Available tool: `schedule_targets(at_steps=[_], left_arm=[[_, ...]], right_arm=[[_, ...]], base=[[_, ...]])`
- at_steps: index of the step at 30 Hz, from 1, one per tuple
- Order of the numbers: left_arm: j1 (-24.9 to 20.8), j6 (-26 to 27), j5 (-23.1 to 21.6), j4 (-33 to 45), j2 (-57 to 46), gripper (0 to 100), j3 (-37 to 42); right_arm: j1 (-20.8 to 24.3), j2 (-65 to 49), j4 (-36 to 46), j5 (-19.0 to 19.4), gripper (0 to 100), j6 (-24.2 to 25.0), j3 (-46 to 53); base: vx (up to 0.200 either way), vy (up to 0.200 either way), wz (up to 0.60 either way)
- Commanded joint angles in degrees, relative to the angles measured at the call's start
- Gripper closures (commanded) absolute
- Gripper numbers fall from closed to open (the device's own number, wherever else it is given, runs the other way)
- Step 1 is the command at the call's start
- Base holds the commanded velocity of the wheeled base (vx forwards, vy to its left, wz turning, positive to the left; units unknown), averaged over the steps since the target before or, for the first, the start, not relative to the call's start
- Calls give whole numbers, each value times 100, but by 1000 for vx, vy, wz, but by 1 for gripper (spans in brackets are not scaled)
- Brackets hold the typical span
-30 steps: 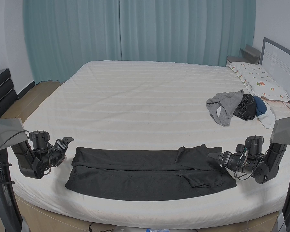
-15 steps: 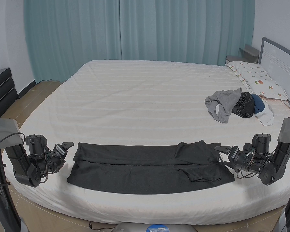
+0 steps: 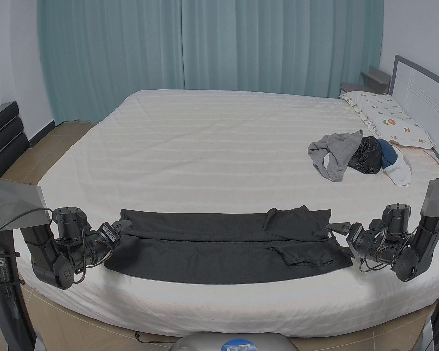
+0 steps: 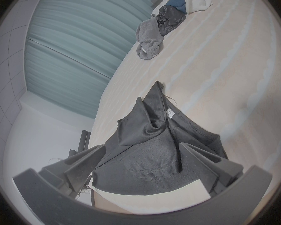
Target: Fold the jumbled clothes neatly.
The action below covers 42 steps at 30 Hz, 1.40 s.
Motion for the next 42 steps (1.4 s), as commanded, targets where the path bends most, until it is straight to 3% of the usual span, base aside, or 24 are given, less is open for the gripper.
schedule_targets(at_steps=[1,3,4,11,13,21,32,36,42], left_arm=[[-128,72,14,-9,294,0,-99],[-145,98,23,-17,382,0,-117],[-145,98,23,-17,382,100,-117],[-31,379,190,-61,549,100,-134],[22,406,524,-202,690,100,-134],[31,406,691,-378,725,100,15],[92,116,761,-387,558,100,41],[119,-289,691,-378,417,100,41],[180,-315,691,-378,497,100,6]], right_arm=[[32,81,-2,1,0,-5,-10],[32,90,-46,-8,0,-14,-1],[32,90,-46,-8,0,-14,-1],[137,-51,-257,-123,0,-31,210],[374,-253,-160,-421,0,-22,263],[928,-218,42,-1010,0,57,280],[1227,-33,394,-1045,0,663,60],[1236,151,543,-1221,0,690,-98],[1253,160,807,-1300,0,707,-195]], base=[[0,0,0],[0,0,0],[0,0,0],[0,0,0],[0,0,0],[0,0,0],[0,0,0],[0,0,0],[0,0,0]])
